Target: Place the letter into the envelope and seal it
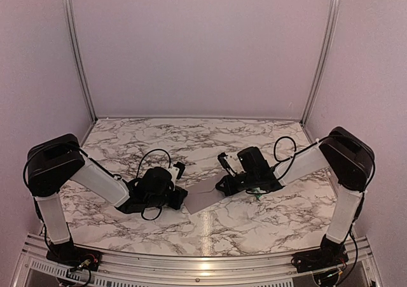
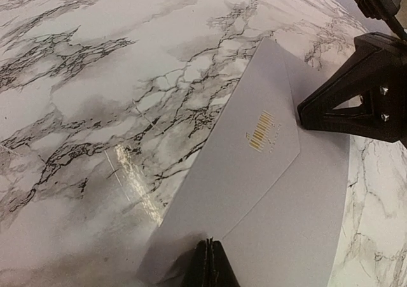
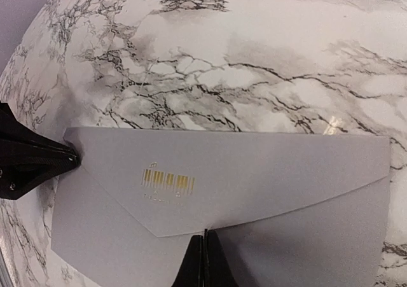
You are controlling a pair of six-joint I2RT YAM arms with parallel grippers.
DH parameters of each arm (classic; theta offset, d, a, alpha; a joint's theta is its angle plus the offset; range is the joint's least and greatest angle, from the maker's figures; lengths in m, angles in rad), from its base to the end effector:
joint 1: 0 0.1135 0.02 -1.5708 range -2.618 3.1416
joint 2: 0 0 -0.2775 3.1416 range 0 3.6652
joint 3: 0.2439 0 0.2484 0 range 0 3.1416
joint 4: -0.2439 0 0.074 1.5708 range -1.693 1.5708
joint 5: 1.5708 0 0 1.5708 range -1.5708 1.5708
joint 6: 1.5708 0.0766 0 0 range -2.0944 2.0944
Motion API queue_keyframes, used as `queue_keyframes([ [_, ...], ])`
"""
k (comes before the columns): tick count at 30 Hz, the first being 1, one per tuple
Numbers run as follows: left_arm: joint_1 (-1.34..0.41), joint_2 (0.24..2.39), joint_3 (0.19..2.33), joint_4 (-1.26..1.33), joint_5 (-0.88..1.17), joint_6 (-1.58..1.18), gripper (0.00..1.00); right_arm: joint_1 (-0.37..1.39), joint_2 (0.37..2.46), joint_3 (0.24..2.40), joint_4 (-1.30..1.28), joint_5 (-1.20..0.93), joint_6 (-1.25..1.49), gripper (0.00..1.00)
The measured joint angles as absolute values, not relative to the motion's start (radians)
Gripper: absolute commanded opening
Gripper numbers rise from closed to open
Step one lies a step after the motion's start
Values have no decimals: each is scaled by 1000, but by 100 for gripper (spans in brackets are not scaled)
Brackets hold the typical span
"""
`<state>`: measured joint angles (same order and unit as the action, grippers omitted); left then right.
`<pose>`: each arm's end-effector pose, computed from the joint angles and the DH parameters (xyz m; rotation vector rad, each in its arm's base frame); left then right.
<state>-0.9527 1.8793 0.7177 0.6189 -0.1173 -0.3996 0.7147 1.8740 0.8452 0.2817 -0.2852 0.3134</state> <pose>0.2297 -0.3075 0.1031 0.5267 2.1208 -0.6718 0.2780 0.2698 0.1026 -0.6339 2.3517 0.8260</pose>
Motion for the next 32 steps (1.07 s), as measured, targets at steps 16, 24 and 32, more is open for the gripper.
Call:
queue_keyframes([
  [16,-953,1879,709,636,-117,-400,3,696,1472,665,255,-168,305,80],
  [24,-952,1879,709,636,-115,-400,3,695,1164,500,385,-15,289,98],
  [32,-952,1879,704,644,-114,-400,3,695,886,303,526,104,226,99],
])
